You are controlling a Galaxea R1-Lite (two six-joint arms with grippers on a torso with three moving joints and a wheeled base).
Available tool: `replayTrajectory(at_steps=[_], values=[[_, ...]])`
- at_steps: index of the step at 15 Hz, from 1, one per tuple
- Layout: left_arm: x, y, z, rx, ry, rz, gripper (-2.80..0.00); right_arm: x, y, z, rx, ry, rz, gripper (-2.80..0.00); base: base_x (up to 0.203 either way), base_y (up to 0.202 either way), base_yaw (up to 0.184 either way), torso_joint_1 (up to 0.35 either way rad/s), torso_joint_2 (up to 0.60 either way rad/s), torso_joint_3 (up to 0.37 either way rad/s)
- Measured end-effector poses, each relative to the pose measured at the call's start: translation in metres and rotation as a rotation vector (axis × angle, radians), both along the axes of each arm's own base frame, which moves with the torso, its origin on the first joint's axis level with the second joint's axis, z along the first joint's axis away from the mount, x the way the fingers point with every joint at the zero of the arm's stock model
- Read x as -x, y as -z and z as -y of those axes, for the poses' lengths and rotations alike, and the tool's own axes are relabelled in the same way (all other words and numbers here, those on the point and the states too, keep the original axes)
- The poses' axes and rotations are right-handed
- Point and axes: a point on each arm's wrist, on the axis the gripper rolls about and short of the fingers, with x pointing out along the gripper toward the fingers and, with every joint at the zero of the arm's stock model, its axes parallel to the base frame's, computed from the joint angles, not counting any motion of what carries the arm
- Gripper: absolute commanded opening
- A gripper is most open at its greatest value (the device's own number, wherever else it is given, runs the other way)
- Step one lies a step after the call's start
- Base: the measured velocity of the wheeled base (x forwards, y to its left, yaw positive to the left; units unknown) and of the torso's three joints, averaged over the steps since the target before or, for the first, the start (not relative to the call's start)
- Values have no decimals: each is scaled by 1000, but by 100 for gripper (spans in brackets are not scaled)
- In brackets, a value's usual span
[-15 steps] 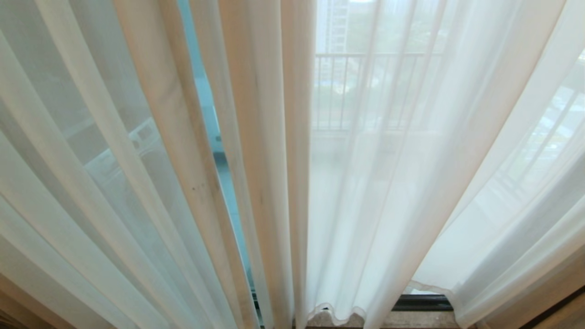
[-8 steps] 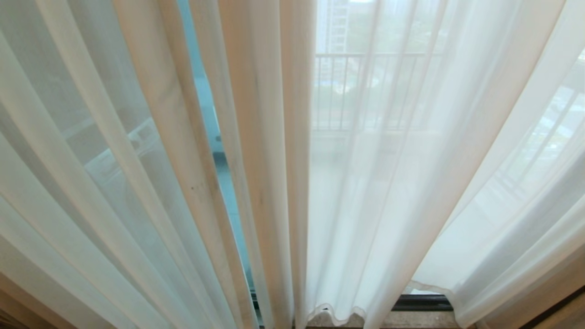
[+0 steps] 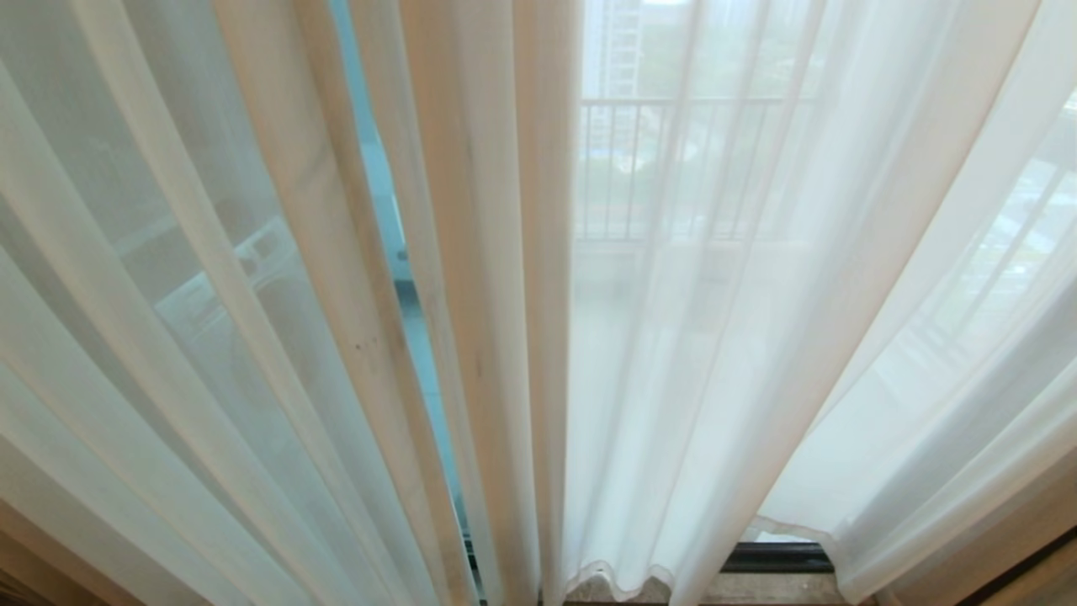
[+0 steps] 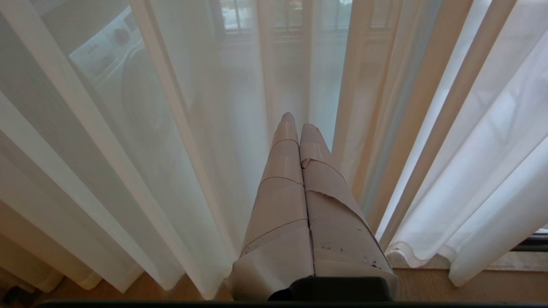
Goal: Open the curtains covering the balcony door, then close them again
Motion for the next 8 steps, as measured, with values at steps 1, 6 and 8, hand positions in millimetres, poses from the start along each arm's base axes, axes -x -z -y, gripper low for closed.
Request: replayTrajectory(at_steps=[1, 6, 8], values=[[0, 0, 0, 0, 0, 0, -280, 0, 0, 0, 0, 0, 0, -280, 0, 0, 0, 0, 0, 0], [0, 0, 0, 0, 0, 0, -280, 0, 0, 0, -2, 2, -3, -280, 0, 0, 0, 0, 0, 0], [0, 0, 0, 0, -1, 0, -280, 0, 0, 0, 1, 0, -1, -280, 0, 0, 0, 0, 0, 0]])
